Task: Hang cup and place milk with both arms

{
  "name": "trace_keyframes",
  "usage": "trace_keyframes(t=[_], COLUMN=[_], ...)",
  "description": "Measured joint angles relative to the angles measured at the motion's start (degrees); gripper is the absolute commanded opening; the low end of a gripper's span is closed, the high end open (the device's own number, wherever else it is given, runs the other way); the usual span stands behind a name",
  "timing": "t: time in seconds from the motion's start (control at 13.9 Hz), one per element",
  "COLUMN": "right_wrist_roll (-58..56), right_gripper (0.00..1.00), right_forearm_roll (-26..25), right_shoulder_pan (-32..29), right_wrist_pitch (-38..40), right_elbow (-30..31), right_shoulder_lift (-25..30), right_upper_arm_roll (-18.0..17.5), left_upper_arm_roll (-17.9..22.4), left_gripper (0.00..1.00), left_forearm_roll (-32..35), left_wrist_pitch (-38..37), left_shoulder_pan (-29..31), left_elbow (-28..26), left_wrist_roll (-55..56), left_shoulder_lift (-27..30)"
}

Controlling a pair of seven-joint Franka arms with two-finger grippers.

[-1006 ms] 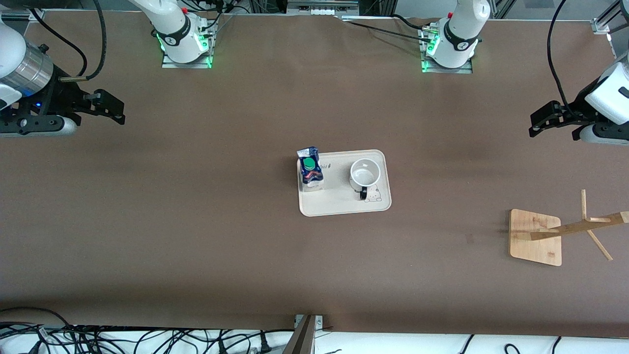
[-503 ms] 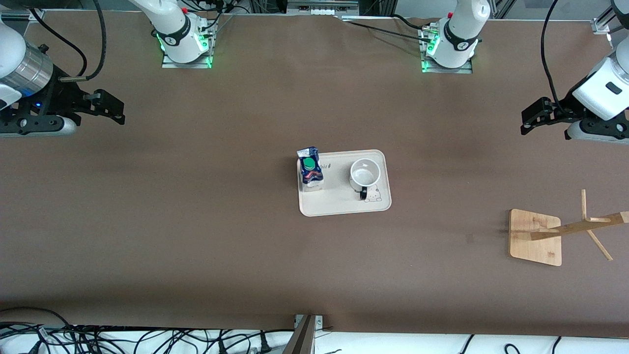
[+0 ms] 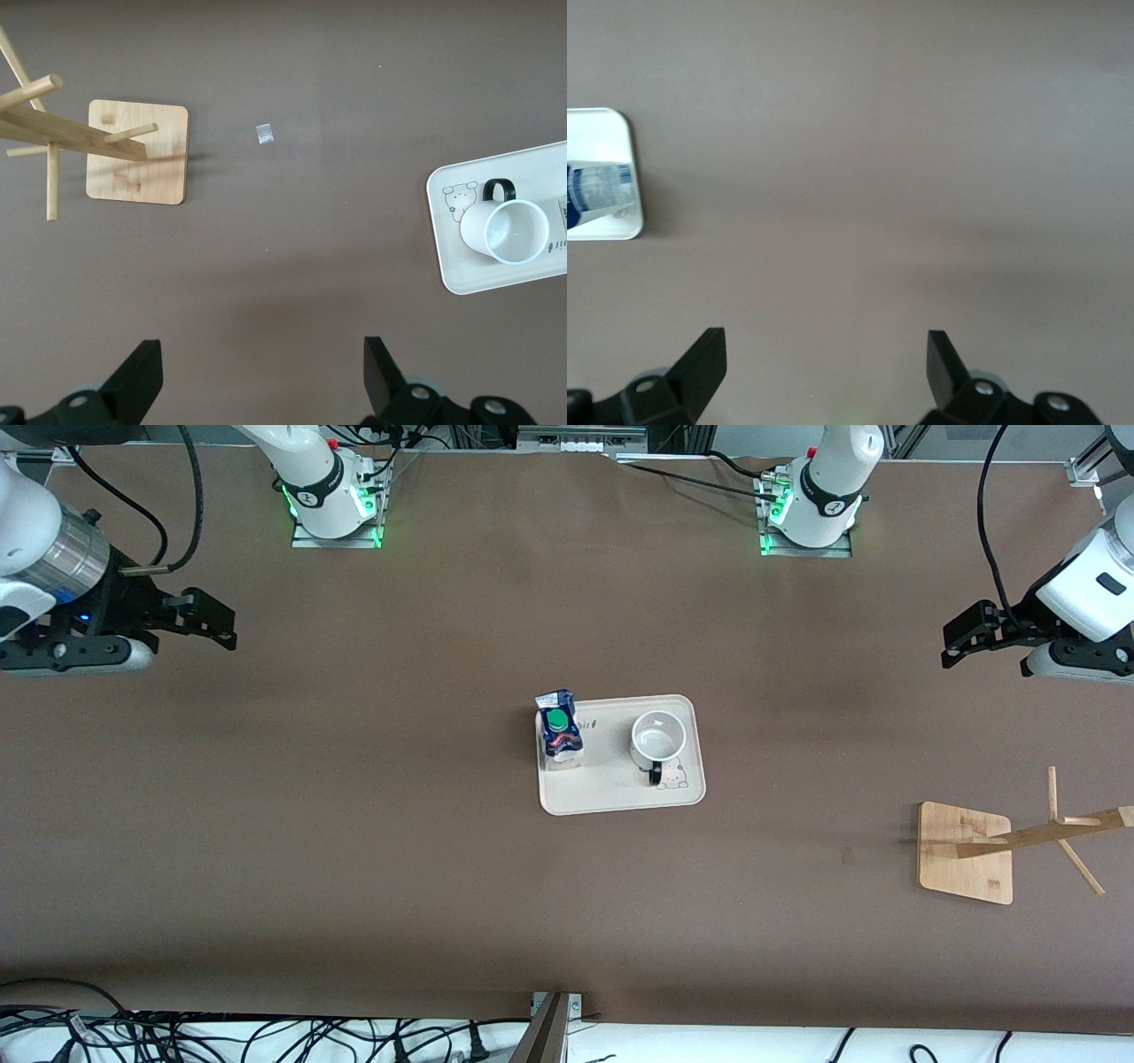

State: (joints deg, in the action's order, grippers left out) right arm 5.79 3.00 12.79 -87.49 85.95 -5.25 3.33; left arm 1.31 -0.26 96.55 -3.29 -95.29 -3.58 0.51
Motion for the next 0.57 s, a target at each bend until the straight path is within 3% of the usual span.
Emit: trace_keyframes(t=[0.14, 0.57], right_wrist_roll=[0.40, 12.16], right_gripper=[1.00, 1.00], right_forearm_roll=[2.27, 2.75], right_shoulder_pan=[2.13, 12.88], right_wrist_pitch=[-2.34, -13.83], right_elbow=[0.36, 0.48], right_shoulder_lift=[-1.36, -10.37], right_upper_arm_roll=[-0.21, -0.60], left_upper_arm_roll=[0.01, -0.65], left_gripper=[1.00, 1.00], left_forearm_roll=[0.00, 0.00], left_wrist_pitch=[-0.07, -1.22], left_shoulder_pan=[-0.02, -0.60], left_elbow=[0.00, 0.01], left_wrist_roll=[0.00, 0.06], left_shoulder_lift=[0.00, -0.08])
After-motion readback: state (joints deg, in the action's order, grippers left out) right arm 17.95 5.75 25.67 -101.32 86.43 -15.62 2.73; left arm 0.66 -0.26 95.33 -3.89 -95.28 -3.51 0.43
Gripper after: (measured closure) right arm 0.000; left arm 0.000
